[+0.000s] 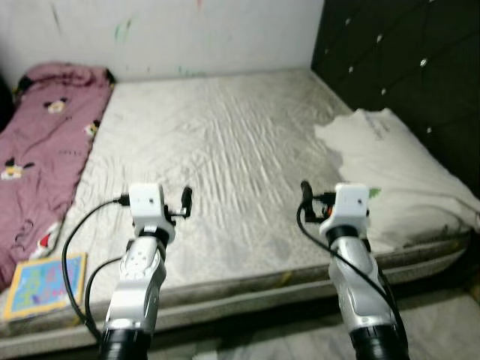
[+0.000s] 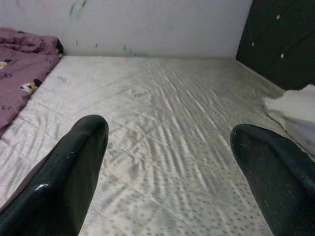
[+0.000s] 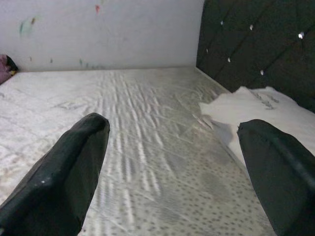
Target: Clean up the room
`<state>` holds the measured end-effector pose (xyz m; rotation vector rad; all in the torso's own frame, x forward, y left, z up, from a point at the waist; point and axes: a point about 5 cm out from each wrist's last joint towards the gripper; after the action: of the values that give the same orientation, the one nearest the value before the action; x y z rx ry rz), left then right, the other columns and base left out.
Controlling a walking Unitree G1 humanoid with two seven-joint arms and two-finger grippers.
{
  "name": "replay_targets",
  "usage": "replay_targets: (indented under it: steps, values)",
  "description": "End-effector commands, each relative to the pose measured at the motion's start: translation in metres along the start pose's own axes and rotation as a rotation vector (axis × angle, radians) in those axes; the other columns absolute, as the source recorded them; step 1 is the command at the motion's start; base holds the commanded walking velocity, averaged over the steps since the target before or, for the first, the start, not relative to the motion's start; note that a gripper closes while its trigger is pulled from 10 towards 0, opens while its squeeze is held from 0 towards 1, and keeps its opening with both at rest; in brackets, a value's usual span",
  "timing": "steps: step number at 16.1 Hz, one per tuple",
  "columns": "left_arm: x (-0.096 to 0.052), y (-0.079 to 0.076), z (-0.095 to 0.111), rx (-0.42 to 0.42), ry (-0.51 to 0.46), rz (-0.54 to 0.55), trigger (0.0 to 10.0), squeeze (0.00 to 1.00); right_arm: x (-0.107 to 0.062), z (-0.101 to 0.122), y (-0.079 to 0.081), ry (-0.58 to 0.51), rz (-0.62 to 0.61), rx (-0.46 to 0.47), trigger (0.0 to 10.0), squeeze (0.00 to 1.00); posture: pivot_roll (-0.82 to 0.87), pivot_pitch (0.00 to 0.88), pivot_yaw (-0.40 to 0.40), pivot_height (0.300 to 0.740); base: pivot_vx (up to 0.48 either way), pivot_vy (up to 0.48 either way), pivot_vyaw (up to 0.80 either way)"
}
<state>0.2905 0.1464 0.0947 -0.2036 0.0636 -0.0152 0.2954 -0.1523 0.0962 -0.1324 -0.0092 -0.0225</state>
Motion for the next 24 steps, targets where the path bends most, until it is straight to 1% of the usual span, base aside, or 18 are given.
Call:
replay_targets:
  steps: [1,6,8,10,13,15,23,24]
  values:
    - [-0.002,0.010,0.002,0.005,-0.004,0.034,10.0,0.00,0.002,0.008,0.008,-0.028,0.025,0.018,10.0,0.00,0.04,0.000,-0.003,0.740,0.000,0.480,0.00]
    - [-0.003,0.009,0.003,-0.008,-0.004,0.039,10.0,0.00,0.001,0.007,0.008,-0.021,0.033,0.011,10.0,0.00,0.03,0.000,-0.005,0.740,0.000,0.480,0.00]
    - [-0.004,0.008,0.007,-0.019,-0.033,0.028,10.0,0.00,0.000,0.008,0.009,-0.020,0.036,0.008,10.0,0.00,0.03,0.000,-0.005,0.740,0.000,0.480,0.00]
    - [-0.005,0.008,0.010,0.006,-0.057,0.028,10.0,0.00,0.000,0.007,0.010,-0.016,0.038,0.008,10.0,0.00,0.03,0.000,-0.003,0.740,0.000,0.000,0.00]
    - [-0.007,0.008,0.013,-0.020,-0.058,-0.009,10.0,0.00,0.000,0.008,0.011,-0.014,0.042,0.008,10.0,0.00,0.03,0.000,-0.002,0.740,0.000,0.000,0.00]
    - [-0.007,0.006,0.014,-0.040,-0.059,-0.035,10.0,0.00,0.000,0.008,0.011,-0.013,0.042,0.006,10.0,0.00,0.03,0.000,0.002,0.740,0.261,0.000,0.00]
    - [-0.008,0.004,0.014,-0.053,-0.052,-0.059,10.0,0.00,0.000,0.008,0.012,-0.004,0.041,0.006,10.0,0.00,0.04,0.000,0.004,0.740,0.339,0.000,0.00]
    - [-0.006,0.003,0.015,-0.054,-0.051,-0.060,10.0,0.00,0.002,0.008,0.012,-0.003,0.041,0.007,10.0,0.00,0.04,0.015,0.003,0.740,0.390,0.000,0.00]
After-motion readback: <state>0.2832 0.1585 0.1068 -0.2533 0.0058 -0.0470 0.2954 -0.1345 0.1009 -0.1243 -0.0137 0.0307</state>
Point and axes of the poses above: a point about 5 cm out from each wrist's last joint towards the gripper, its own x axis pointing out of the wrist towards the gripper, its own z axis along the axis of the wrist's last joint, y = z × x, and after that the axes turned 7 degrees about -x, right-handed
